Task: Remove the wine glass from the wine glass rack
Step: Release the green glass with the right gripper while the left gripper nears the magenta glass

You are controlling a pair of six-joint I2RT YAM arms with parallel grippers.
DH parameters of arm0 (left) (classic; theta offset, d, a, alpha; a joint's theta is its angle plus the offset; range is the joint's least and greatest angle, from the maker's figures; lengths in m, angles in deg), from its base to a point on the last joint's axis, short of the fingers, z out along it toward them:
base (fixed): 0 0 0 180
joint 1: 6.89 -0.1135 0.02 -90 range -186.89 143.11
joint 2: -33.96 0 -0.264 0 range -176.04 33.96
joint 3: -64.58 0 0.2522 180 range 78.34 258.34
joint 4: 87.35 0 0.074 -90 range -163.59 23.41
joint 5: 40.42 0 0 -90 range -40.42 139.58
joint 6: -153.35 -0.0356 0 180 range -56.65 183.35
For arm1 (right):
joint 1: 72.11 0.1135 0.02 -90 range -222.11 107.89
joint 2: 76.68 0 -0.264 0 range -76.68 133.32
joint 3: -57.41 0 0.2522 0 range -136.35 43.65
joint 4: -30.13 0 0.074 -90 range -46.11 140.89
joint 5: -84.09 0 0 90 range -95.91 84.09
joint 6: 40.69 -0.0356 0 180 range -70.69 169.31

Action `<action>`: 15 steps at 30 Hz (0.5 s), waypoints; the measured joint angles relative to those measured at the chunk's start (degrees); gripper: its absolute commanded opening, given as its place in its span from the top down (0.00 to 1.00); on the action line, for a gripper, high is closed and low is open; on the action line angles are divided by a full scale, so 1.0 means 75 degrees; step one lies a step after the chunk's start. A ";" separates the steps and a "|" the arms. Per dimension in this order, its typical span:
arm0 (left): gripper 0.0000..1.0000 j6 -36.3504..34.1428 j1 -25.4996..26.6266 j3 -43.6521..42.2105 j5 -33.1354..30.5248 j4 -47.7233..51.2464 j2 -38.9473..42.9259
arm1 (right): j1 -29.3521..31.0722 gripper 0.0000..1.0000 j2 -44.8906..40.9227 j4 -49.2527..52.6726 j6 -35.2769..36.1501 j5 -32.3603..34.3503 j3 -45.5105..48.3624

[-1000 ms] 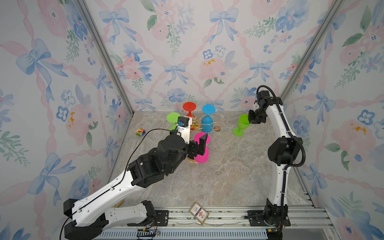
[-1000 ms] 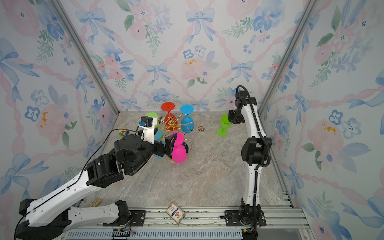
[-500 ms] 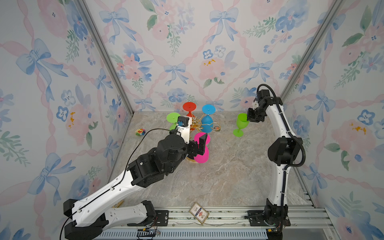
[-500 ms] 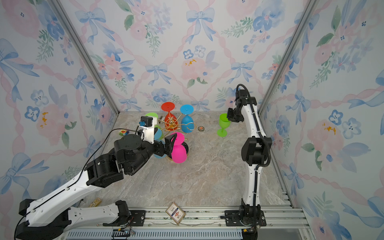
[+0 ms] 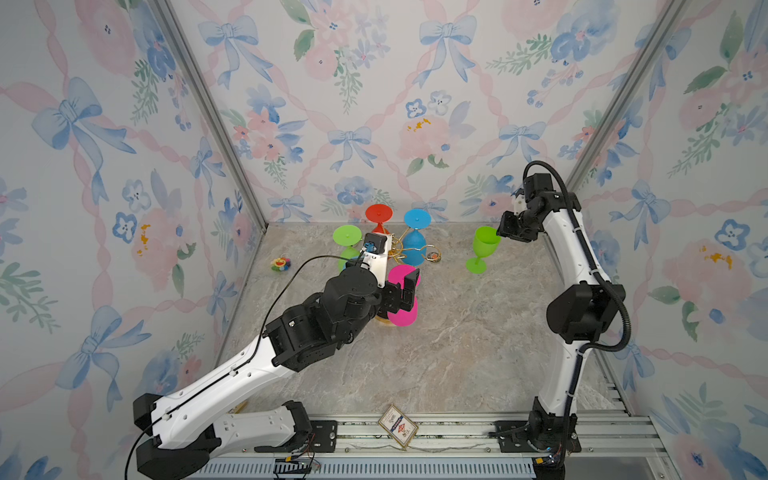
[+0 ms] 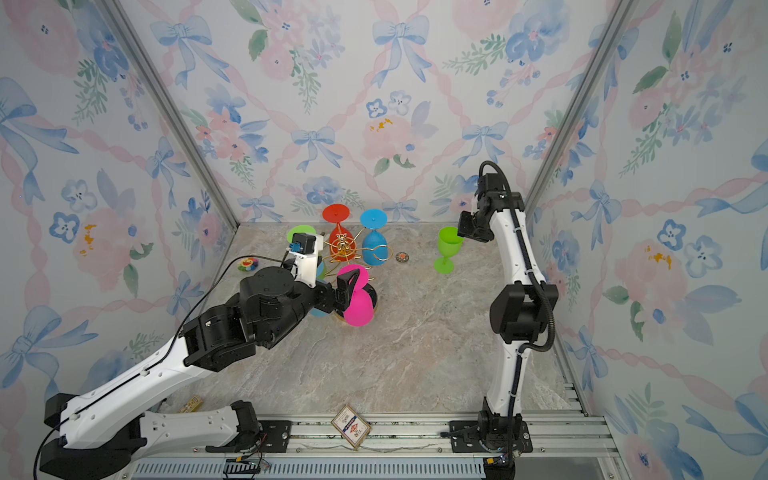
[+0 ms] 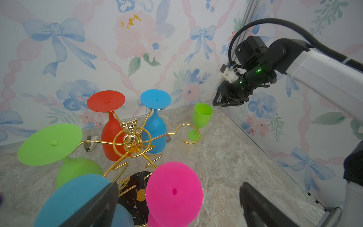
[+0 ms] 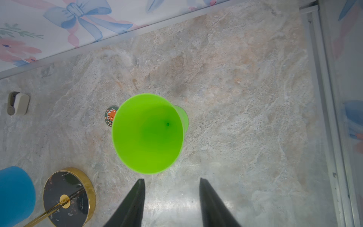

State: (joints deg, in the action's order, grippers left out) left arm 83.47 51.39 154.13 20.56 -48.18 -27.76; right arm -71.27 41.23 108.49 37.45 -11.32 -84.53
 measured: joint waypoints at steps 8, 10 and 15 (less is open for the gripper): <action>0.02 0.0000 -0.0714 -0.0020 0.0664 0.0006 0.0044 | 0.0038 0.51 -0.2757 -0.1314 -0.0277 -0.0968 0.2900; 0.02 0.0017 -0.1026 -0.0099 0.0912 0.0003 0.0128 | 0.0099 0.51 -0.3413 -0.1696 -0.0490 -0.1483 0.3666; 0.02 0.0012 -0.1565 -0.0280 0.1585 0.0006 0.0289 | 0.0731 0.52 -0.4730 -0.2471 -0.0924 -0.2442 0.5042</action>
State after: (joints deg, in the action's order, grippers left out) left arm 83.56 39.65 152.03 32.45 -48.13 -25.59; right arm -65.79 5.76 89.95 30.52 -29.64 -46.72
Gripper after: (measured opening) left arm 0.979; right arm 0.481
